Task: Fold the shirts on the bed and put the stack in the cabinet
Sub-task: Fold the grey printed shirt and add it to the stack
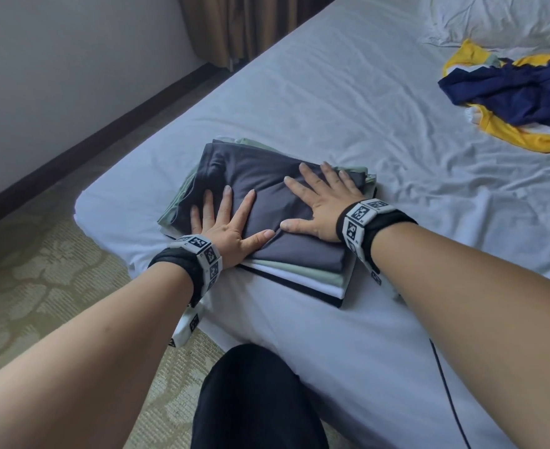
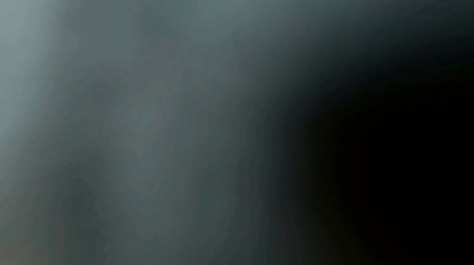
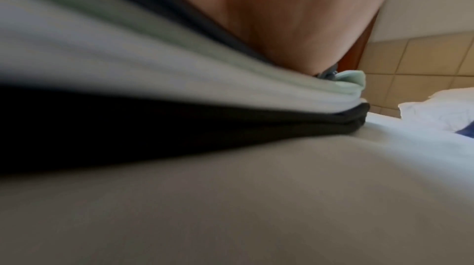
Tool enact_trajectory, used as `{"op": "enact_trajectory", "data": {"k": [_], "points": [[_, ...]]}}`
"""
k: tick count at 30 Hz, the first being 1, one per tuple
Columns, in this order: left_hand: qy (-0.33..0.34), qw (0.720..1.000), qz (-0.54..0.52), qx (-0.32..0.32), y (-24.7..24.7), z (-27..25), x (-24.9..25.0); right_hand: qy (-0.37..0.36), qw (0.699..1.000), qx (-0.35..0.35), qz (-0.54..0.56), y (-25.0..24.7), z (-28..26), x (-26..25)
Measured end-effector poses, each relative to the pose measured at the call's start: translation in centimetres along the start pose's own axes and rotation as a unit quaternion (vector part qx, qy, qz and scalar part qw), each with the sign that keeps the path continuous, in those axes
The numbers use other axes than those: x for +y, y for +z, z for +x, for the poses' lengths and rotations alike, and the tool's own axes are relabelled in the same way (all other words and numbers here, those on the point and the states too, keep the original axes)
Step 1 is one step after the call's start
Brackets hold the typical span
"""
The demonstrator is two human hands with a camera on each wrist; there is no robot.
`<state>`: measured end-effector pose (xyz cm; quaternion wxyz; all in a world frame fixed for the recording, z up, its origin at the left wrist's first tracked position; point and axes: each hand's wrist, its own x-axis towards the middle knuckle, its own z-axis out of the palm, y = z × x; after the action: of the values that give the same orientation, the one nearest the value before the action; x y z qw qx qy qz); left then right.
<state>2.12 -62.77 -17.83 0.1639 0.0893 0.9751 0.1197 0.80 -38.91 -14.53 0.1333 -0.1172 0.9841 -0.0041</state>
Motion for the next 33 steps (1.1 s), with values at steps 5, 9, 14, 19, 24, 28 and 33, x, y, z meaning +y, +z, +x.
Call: {"op": "enact_trajectory", "data": {"k": [5, 9, 14, 19, 24, 28, 33], "points": [[-0.001, 1.000, 0.005, -0.010, 0.1, 0.3, -0.2, 0.010, 1.000, -0.001, 0.004, 0.8, 1.1, 0.4], [-0.008, 1.000, 0.009, -0.009, 0.6, 0.4, -0.3, 0.017, 0.999, -0.030, 0.021, 0.3, 1.0, -0.3], [-0.041, 0.998, 0.044, -0.017, -0.5, 0.0, 0.2, 0.029, 0.957, -0.006, 0.289, -4.5, -3.2, 0.9], [-0.100, 0.986, 0.129, -0.034, -3.2, -0.1, 1.9, 0.185, 0.932, -0.014, 0.313, -5.6, -14.7, 11.6], [-0.017, 0.988, 0.131, 0.081, -7.4, -0.8, 12.0, 0.362, 0.885, -0.038, 0.291, -1.8, -26.8, 22.1], [0.138, 0.989, 0.005, 0.049, -5.5, -2.0, 24.6, 0.383, 0.877, -0.080, 0.279, 2.2, -30.1, 24.0], [0.225, 0.974, 0.023, -0.032, -0.7, -2.3, 36.1, 0.334, 0.907, -0.102, 0.234, 3.6, -30.5, 24.3]]}}
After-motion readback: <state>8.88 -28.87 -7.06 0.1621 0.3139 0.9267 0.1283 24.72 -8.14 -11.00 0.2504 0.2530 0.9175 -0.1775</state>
